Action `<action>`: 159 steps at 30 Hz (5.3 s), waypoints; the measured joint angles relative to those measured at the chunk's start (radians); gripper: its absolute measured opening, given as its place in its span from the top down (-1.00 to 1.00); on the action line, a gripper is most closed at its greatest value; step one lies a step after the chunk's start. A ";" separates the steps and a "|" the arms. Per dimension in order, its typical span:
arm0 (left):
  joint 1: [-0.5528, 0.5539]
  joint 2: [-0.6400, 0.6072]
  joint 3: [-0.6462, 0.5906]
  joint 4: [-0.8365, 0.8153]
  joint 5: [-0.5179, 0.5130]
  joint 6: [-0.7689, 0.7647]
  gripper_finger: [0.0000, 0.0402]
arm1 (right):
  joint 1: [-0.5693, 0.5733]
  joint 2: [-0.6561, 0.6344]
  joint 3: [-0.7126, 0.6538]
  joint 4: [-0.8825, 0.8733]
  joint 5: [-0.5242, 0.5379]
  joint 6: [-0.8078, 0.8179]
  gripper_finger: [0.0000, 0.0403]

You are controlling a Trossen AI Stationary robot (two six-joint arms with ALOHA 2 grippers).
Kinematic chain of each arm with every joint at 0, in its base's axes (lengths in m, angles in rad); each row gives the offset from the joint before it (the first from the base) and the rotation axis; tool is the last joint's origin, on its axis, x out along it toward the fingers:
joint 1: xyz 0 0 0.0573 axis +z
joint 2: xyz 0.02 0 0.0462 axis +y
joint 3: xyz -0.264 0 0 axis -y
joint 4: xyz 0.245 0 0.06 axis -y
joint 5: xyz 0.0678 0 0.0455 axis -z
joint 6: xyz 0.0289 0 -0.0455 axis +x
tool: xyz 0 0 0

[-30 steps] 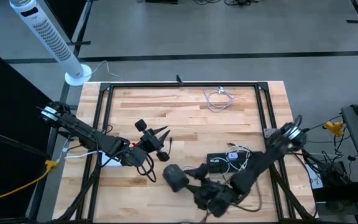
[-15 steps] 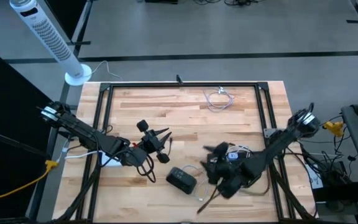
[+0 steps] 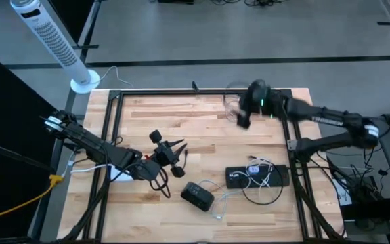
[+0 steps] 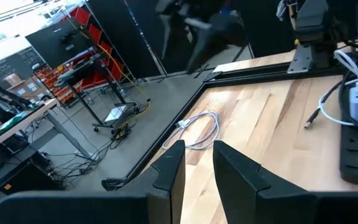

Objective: Insert USB
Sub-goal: Insert the white charger cable into the left black outlet extension

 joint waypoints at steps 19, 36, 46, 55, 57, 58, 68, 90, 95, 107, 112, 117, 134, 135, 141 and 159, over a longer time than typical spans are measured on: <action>0.189 0.059 0.000 -0.031 0.193 0.020 0.65 | -0.185 0.623 0.159 -0.234 -0.144 -0.111 -0.16; 0.188 0.061 0.000 -0.038 0.216 0.005 0.65 | 0.080 0.683 0.187 -0.197 -0.234 -0.043 0.92; 0.186 0.061 0.000 -0.046 0.225 0.005 0.65 | 0.384 0.678 0.272 0.009 -0.468 -0.047 0.91; 0.188 0.061 0.000 -0.089 0.266 -0.020 0.65 | 0.442 0.641 0.335 -0.141 -0.240 -0.076 0.84; 0.190 0.061 0.000 -0.096 0.265 -0.029 0.65 | 0.403 0.621 0.335 -0.194 -0.174 -0.017 0.80; 0.190 0.061 0.000 -0.096 0.264 -0.030 0.65 | 0.377 0.611 0.333 -0.227 -0.169 0.015 0.77; 0.189 0.059 0.000 -0.103 0.275 -0.048 0.65 | 0.053 0.575 0.218 -0.360 -0.175 0.185 0.15; 0.188 0.059 0.000 -0.116 0.278 -0.057 0.65 | -0.059 0.572 -0.008 -0.070 -0.101 0.337 0.00; 0.188 0.059 0.000 -0.116 0.278 -0.057 0.65 | -0.049 0.570 -0.015 -0.075 -0.116 0.322 0.42; 0.188 0.059 0.000 -0.116 0.278 -0.058 0.65 | 0.052 0.552 0.033 -0.074 -0.123 0.166 0.99; 0.188 0.059 0.000 -0.116 0.278 -0.059 0.65 | 0.072 0.483 0.062 -0.075 -0.116 0.145 0.94; 0.188 0.059 0.000 -0.119 0.278 -0.059 0.65 | 0.074 0.419 0.062 -0.121 -0.123 0.112 0.78; 0.188 0.059 0.000 -0.119 0.279 -0.067 0.65 | 0.044 0.497 -0.040 -0.102 -0.028 0.266 -0.12; 0.188 0.060 0.000 -0.120 0.278 -0.067 0.65 | 0.041 0.505 -0.042 -0.089 -0.025 0.268 -0.11; 0.188 0.060 0.000 -0.121 0.279 -0.067 0.65 | 0.029 0.557 -0.045 -0.047 -0.038 0.259 0.14; 0.255 0.118 -0.017 -0.118 0.347 -0.097 0.65 | 0.346 0.365 -0.083 0.275 0.096 -0.205 0.93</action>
